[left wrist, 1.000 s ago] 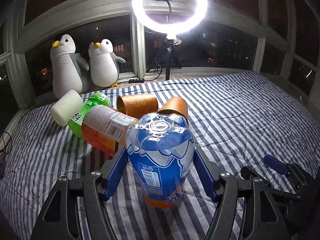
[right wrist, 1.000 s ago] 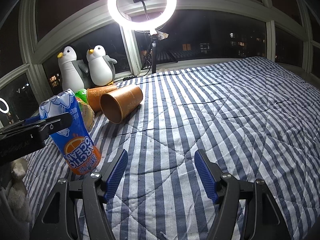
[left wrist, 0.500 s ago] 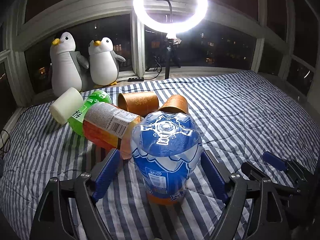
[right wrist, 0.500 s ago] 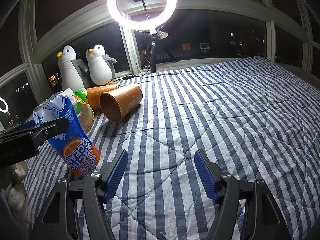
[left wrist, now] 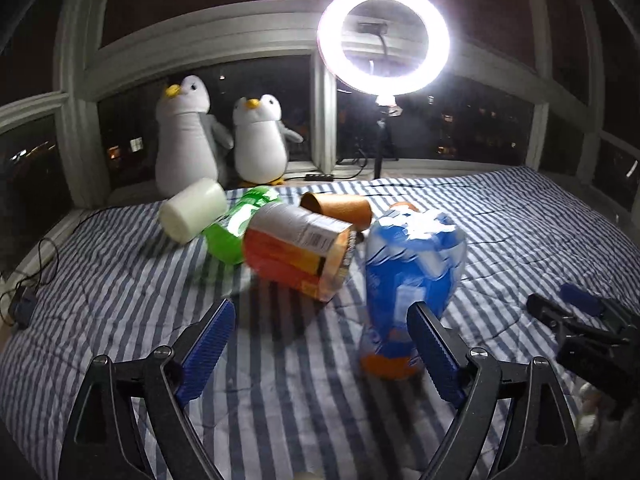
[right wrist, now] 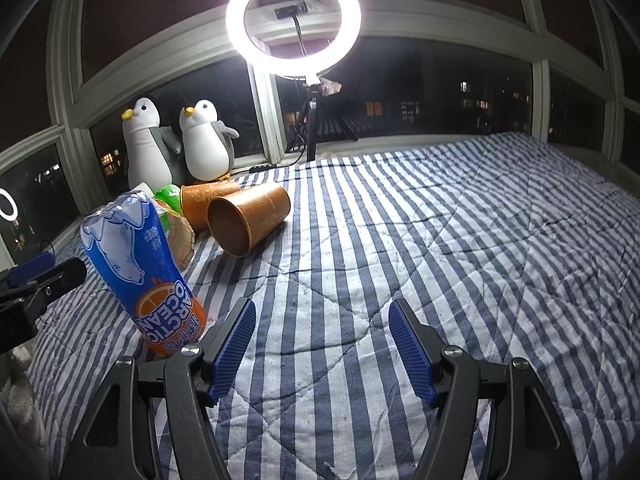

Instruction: Flip cup upside down

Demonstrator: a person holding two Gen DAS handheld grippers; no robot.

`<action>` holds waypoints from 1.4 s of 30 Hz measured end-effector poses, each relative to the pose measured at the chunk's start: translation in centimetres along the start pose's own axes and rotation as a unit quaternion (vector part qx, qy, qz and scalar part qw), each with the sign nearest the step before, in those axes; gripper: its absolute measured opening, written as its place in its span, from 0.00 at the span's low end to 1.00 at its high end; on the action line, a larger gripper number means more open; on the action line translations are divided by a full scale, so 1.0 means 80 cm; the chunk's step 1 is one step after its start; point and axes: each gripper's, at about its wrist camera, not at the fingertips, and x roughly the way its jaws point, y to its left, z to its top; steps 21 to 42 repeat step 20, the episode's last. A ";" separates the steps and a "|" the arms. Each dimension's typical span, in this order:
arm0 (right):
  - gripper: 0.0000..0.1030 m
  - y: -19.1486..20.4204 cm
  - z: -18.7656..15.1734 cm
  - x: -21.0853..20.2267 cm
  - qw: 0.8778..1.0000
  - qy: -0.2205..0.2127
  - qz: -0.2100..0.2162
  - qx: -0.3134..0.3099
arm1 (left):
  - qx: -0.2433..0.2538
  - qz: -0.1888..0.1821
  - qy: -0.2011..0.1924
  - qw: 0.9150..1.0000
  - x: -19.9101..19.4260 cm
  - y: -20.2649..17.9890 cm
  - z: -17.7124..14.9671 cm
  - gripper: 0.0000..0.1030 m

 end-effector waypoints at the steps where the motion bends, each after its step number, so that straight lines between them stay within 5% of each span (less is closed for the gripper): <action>1: 0.67 0.002 0.001 -0.002 1.000 -0.003 -0.002 -0.002 | -0.003 0.004 -0.002 1.000 0.000 0.003 -0.003 0.89; 12: 0.69 0.009 -0.001 -0.002 1.000 -0.002 -0.011 -0.016 | -0.012 0.021 0.000 1.000 0.014 0.007 -0.032 0.99; 42: 0.69 0.007 0.000 0.002 1.000 0.001 -0.011 -0.014 | -0.013 0.019 0.004 1.000 0.018 0.005 -0.032 0.99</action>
